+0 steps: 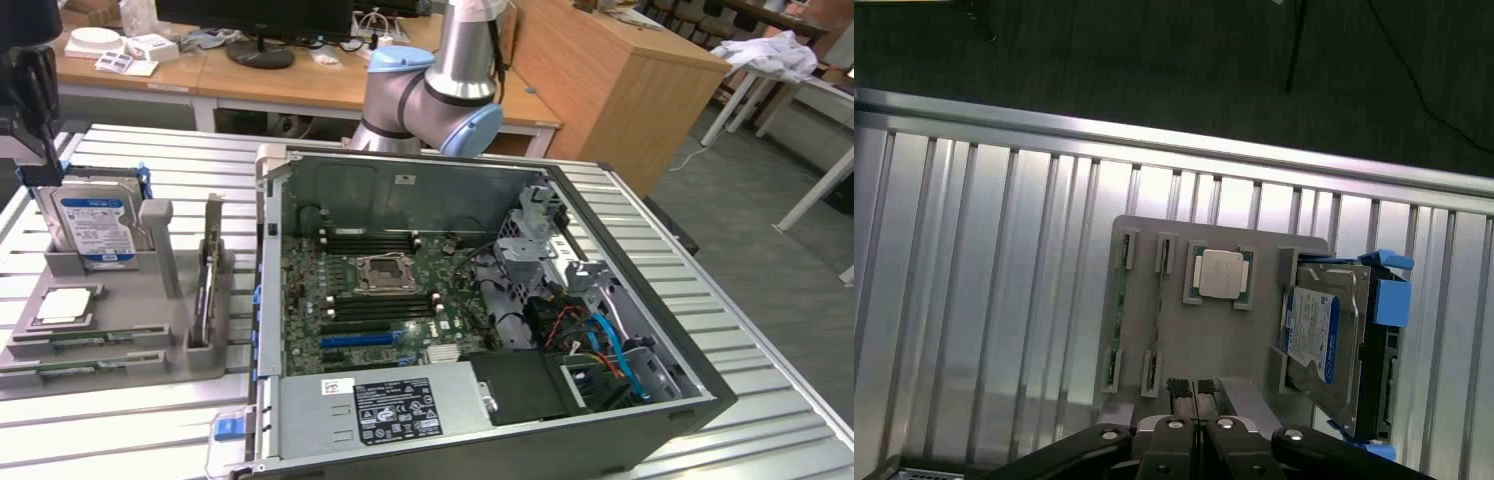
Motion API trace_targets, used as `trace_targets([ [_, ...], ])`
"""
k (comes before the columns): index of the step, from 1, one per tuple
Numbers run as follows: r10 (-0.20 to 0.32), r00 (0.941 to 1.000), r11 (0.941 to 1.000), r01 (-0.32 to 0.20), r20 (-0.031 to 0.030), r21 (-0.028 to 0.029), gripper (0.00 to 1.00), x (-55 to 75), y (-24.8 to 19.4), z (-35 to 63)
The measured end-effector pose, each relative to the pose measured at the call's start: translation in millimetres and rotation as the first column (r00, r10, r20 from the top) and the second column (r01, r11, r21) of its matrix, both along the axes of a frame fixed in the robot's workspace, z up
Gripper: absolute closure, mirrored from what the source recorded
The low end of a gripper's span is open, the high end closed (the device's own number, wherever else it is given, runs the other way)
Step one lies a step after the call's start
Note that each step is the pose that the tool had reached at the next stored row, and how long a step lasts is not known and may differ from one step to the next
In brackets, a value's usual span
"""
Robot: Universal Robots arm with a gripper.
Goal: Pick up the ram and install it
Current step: 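Pick up the ram and move it above insertion slot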
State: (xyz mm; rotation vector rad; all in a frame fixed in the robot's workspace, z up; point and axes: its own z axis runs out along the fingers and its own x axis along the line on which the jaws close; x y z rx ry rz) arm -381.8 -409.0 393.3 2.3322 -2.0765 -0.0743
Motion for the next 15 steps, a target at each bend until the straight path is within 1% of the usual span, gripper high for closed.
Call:
trace_targets([
  [9,-0.002,1.0,1.0,0.002,0.0001,0.0001,0.89,0.0,0.0,0.0],
  [15,-0.015,0.9999,0.9999,0.015,0.0,0.0,0.89,0.0,0.0,0.0],
])
